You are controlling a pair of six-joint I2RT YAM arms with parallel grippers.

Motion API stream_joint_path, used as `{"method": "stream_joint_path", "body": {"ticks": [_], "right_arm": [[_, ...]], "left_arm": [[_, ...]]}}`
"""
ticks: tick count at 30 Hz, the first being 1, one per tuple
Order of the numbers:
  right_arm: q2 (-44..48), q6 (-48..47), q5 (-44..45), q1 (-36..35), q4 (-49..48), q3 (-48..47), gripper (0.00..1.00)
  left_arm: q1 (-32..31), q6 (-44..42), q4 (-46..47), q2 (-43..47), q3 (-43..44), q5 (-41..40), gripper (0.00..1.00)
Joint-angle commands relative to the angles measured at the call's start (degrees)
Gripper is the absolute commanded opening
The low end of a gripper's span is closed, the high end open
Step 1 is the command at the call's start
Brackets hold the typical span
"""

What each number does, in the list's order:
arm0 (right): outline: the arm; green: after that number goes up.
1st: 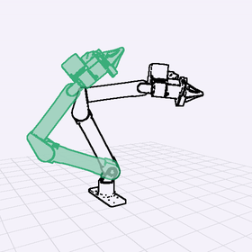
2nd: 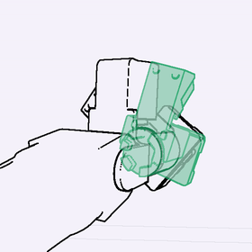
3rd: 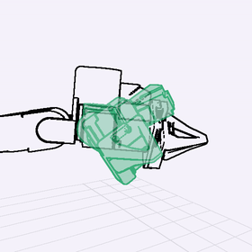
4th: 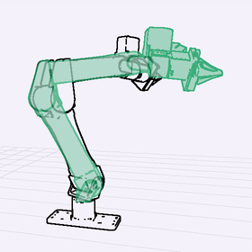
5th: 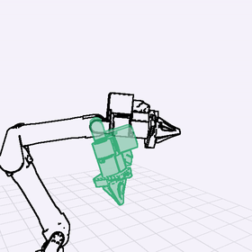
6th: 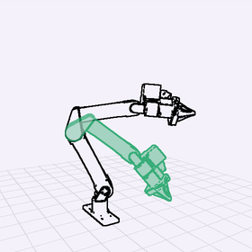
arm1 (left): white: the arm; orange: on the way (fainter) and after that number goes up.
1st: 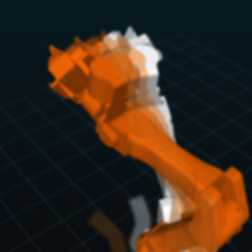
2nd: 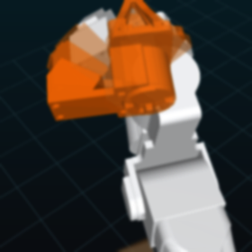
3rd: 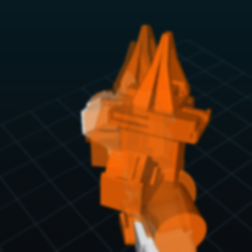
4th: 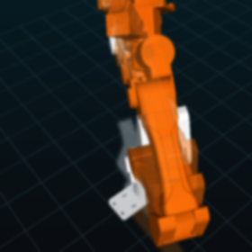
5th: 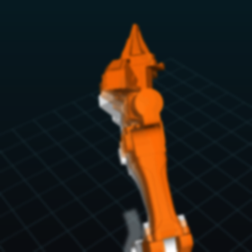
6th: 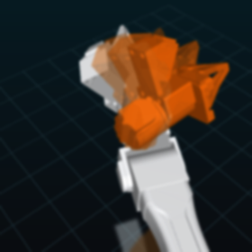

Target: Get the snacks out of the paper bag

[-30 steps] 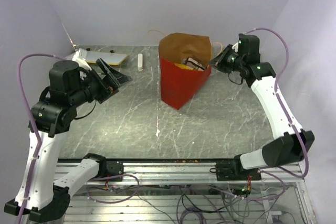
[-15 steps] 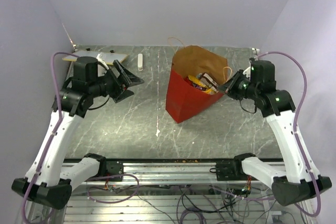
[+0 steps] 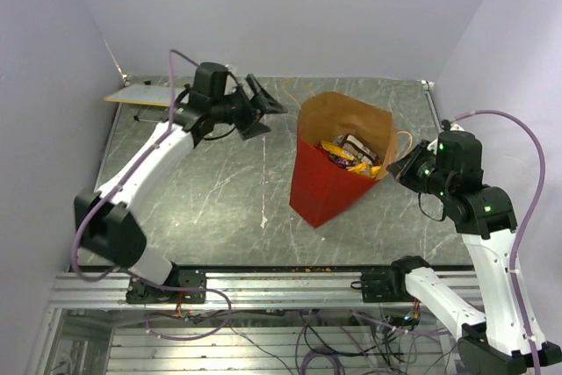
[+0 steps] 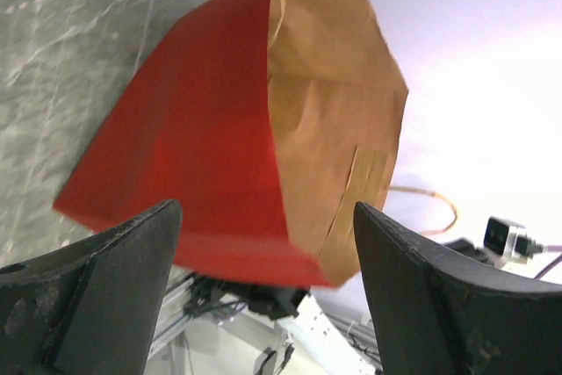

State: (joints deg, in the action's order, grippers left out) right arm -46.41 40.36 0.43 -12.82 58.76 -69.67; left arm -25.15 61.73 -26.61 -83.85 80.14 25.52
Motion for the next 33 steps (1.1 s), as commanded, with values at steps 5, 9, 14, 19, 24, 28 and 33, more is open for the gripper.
{"method": "stream_joint_path", "body": {"ticks": [5, 9, 14, 19, 24, 28, 33], "right_arm": [[0.9, -4.6, 7.4, -0.2, -0.9, -1.0, 0.00], [-0.8, -6.7, 7.2, -0.2, -2.3, -1.9, 0.00], [-2.8, -9.3, 8.9, -0.2, -3.0, -4.4, 0.00], [-3.3, -10.8, 8.8, -0.2, -4.3, -3.4, 0.00], [-3.4, -11.1, 8.8, -0.2, -4.4, -2.7, 0.00], [-3.7, -11.8, 9.8, -0.2, -3.4, -3.7, 0.01], [-3.5, -11.5, 9.6, -0.1, -3.4, -2.8, 0.01]], "left_arm": [[-3.1, 10.5, 18.9, -22.3, 16.5, 4.2, 0.84], [-3.2, 9.6, 15.8, -29.2, 25.0, 2.0, 0.84], [-3.3, 12.1, 18.4, -30.0, 22.3, 0.4, 0.72], [-3.3, 9.4, 17.8, -26.6, 18.4, -3.0, 0.60], [-3.7, 5.2, 15.6, -26.1, 19.7, -5.0, 0.51], [-3.9, 4.8, 14.6, -27.4, 22.7, -4.2, 0.44], [-3.9, 5.9, 18.1, -25.0, 19.4, -5.6, 0.32]]}}
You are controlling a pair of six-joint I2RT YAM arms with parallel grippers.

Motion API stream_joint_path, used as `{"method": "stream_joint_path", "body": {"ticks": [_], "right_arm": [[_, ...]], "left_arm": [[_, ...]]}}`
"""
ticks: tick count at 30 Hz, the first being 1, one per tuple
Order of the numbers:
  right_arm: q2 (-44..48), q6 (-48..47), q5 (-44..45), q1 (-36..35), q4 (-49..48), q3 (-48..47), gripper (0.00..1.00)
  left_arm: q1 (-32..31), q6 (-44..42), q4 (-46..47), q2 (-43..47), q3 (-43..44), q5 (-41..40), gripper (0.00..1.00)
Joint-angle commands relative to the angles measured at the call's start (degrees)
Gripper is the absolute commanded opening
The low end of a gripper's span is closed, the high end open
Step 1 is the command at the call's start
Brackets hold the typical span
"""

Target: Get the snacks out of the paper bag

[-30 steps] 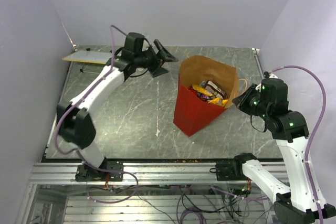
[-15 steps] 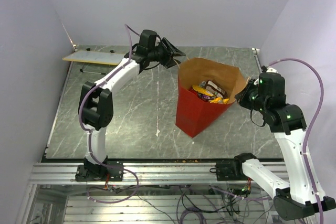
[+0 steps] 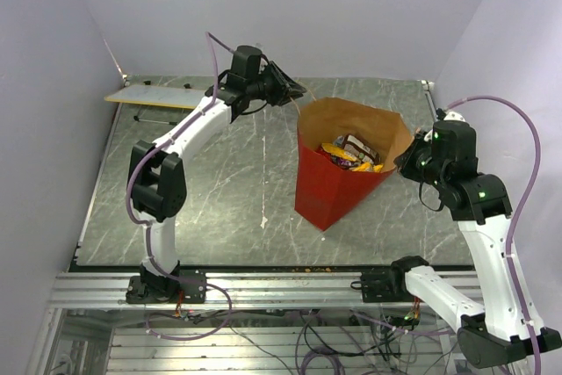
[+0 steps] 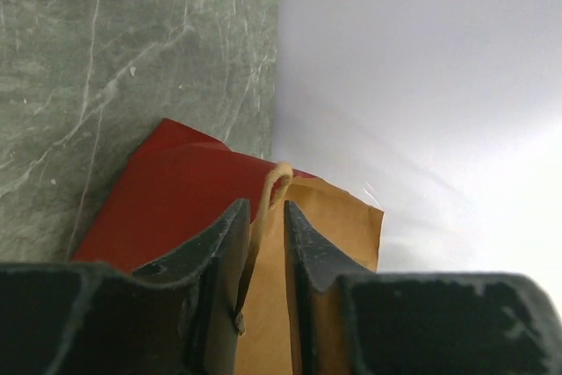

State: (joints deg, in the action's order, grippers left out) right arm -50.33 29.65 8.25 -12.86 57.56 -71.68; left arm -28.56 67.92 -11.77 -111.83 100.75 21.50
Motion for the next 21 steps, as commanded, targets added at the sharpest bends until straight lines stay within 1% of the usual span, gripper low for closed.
{"method": "stream_joint_path", "body": {"ticks": [1, 4, 6, 8, 11, 14, 17, 18, 21], "right_arm": [[0.1, -1.0, 1.5, -0.1, -2.2, -1.0, 0.01], [-1.1, -2.4, -0.5, -0.1, -2.5, -3.0, 0.01], [-1.5, -3.5, -2.2, -0.1, -3.0, -4.0, 0.01], [-1.6, -3.8, -3.9, -0.1, -3.7, -4.6, 0.01], [-1.5, -4.6, -8.7, -0.1, -4.4, -5.1, 0.01], [-2.0, -3.6, -15.5, -0.1, -4.3, -6.1, 0.01], [-6.0, -1.9, -26.1, -0.1, -1.1, -12.0, 0.01], [-6.8, -2.1, -31.4, -0.1, -0.9, -12.3, 0.01], [-7.6, -1.7, -36.5, -0.1, -1.8, -8.2, 0.01]], "left_arm": [[-0.6, -0.2, 3.8, 3.5, -1.9, -1.3, 0.31], [-0.3, -2.3, 3.5, 4.7, -1.5, -0.2, 0.27], [-0.1, -3.1, 3.9, 5.6, -1.6, -0.2, 0.20], [0.0, -3.1, 5.3, 7.4, -3.7, -1.1, 0.13], [-0.1, -2.7, 6.9, 10.1, -6.3, 0.5, 0.10], [-1.2, -3.5, 3.9, 13.3, -7.5, 1.3, 0.07], [-3.6, -3.6, -0.8, 17.3, -8.5, 1.2, 0.07], [-4.1, -4.2, -3.3, 19.6, -9.0, 0.6, 0.07], [-5.1, -6.3, -9.3, 26.8, -12.3, -2.9, 0.07]]}}
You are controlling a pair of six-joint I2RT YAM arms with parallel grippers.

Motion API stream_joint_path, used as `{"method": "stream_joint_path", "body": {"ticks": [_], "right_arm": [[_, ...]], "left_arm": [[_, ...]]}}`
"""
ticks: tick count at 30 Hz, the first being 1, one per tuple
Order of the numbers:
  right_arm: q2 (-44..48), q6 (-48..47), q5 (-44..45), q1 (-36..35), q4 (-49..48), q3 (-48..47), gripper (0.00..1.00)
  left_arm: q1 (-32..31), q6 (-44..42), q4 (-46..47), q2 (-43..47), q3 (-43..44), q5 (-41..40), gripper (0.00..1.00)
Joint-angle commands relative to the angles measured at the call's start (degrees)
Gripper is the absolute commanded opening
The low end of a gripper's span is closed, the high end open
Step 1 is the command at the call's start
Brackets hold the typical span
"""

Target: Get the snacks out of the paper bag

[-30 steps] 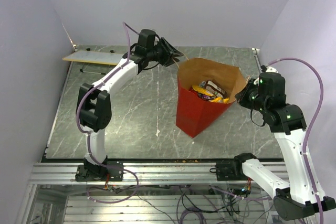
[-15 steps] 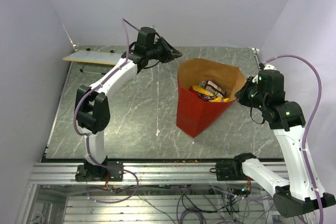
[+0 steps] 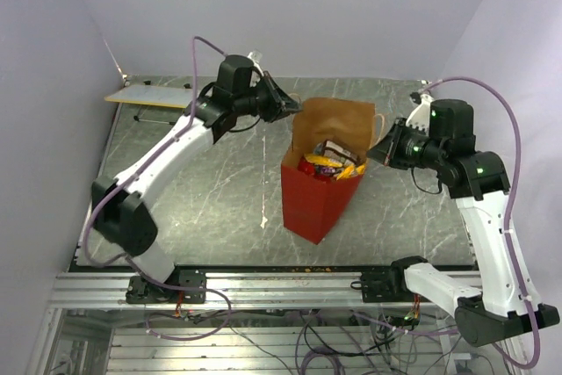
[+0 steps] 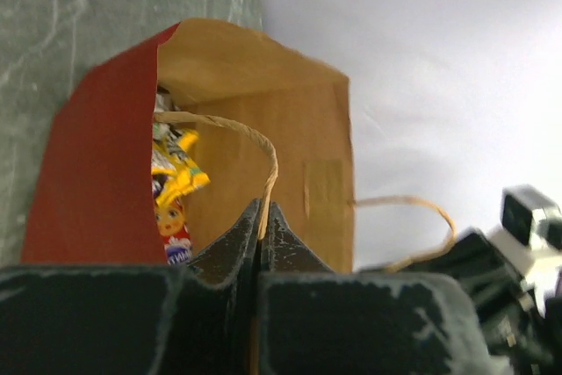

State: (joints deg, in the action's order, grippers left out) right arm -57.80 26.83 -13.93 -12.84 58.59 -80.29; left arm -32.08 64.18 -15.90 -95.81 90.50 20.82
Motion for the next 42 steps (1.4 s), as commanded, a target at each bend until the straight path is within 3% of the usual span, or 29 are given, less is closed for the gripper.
{"method": "stream_joint_path", "body": {"ticks": [1, 4, 7, 13, 16, 20, 24, 27, 33, 38, 42], "right_arm": [[-0.3, 1.6, -15.8, -0.2, -3.9, 1.4, 0.00], [-0.4, 4.5, -22.9, -1.0, -13.8, 4.6, 0.00], [-0.8, 6.9, -23.1, -3.7, -22.4, 6.5, 0.00], [-6.3, 11.6, -13.1, -20.5, -36.3, 8.9, 0.00], [-11.9, 12.0, -5.9, -27.5, -38.3, 6.4, 0.00], [-15.9, 13.5, -0.3, -29.9, -40.4, 3.3, 0.00], [-16.0, 12.4, 3.1, -30.0, -41.0, 5.9, 0.00], [-16.1, 10.9, 4.9, -30.0, -36.0, 6.5, 0.00], [-11.6, 13.8, -4.8, -29.3, -33.2, 15.2, 0.14], [-10.4, 7.4, 0.6, -28.9, -19.1, 13.4, 0.50], [-9.7, 9.3, 6.4, -27.7, -17.4, 11.7, 0.76]], "left_arm": [[-1.6, -2.5, -6.2, 13.8, -4.8, -2.9, 0.07], [-1.6, -4.7, -7.9, 22.7, -9.6, -4.5, 0.07], [-1.5, -7.4, -13.5, 27.7, -10.3, -8.1, 0.09], [-1.2, -8.2, -16.1, 33.8, -12.7, -14.0, 0.07], [-0.7, -13.1, -22.7, 31.9, -4.9, -16.4, 0.07], [-0.3, -18.7, -33.6, 28.0, 5.8, -21.9, 0.07], [0.4, -18.1, -35.1, 29.7, 4.1, -28.2, 0.07], [1.1, -17.9, -32.7, 30.4, 0.9, -26.2, 0.07], [1.2, -13.8, -35.6, 29.7, -5.1, -22.8, 0.07], [1.3, -9.5, -34.6, 29.8, -6.3, -17.5, 0.07], [1.2, -8.4, -38.5, 27.8, -3.4, -17.9, 0.07]]}}
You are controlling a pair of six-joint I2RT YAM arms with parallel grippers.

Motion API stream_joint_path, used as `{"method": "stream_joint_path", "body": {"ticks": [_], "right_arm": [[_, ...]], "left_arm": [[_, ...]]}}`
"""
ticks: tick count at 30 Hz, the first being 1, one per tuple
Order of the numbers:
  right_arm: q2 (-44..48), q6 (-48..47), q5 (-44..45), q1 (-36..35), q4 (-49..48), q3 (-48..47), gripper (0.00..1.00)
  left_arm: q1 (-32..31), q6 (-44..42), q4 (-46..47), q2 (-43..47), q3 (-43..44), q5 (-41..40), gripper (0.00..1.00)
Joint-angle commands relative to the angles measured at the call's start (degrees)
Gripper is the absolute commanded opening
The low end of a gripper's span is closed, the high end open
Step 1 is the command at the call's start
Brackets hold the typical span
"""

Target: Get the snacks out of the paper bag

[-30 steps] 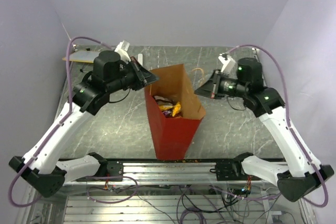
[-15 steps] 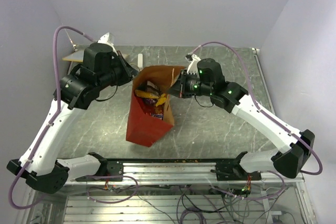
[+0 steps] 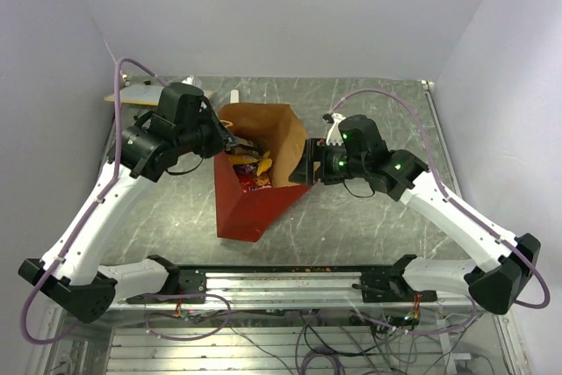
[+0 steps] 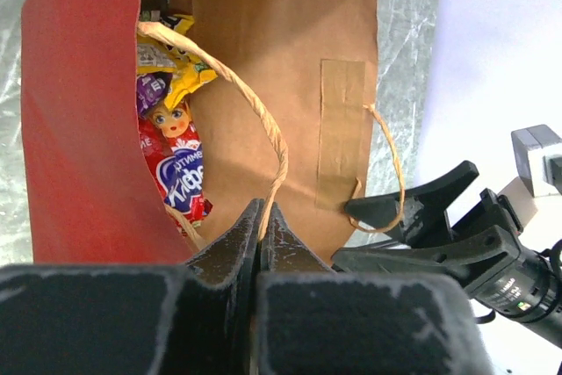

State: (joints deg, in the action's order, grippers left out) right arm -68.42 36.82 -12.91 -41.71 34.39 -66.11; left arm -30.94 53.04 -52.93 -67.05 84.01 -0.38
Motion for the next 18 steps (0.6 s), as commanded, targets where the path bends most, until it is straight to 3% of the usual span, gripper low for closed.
{"method": "stream_joint_path", "body": {"ticks": [1, 4, 8, 15, 18], "right_arm": [[1.0, -0.7, 6.4, 1.3, 6.5, -3.1, 0.79], [0.9, -1.3, 10.5, 1.4, 4.9, -4.3, 0.87], [-2.5, -2.1, 17.7, 3.3, 10.0, -10.2, 0.95], [-6.6, -5.1, 16.2, 8.5, 12.5, -14.2, 0.93], [-7.4, -5.6, 9.2, 8.5, 9.3, -14.4, 0.86]], "left_arm": [[0.1, 2.9, -1.1, -1.1, 3.0, 4.2, 0.07], [0.2, 2.6, -1.2, -1.2, 2.4, 6.2, 0.07], [0.2, 1.4, -6.8, -2.2, 3.7, 4.5, 0.07], [0.2, 1.5, -5.7, -2.2, 4.5, 2.0, 0.07], [0.2, 4.2, -2.7, 0.2, 2.9, -0.4, 0.08]]}}
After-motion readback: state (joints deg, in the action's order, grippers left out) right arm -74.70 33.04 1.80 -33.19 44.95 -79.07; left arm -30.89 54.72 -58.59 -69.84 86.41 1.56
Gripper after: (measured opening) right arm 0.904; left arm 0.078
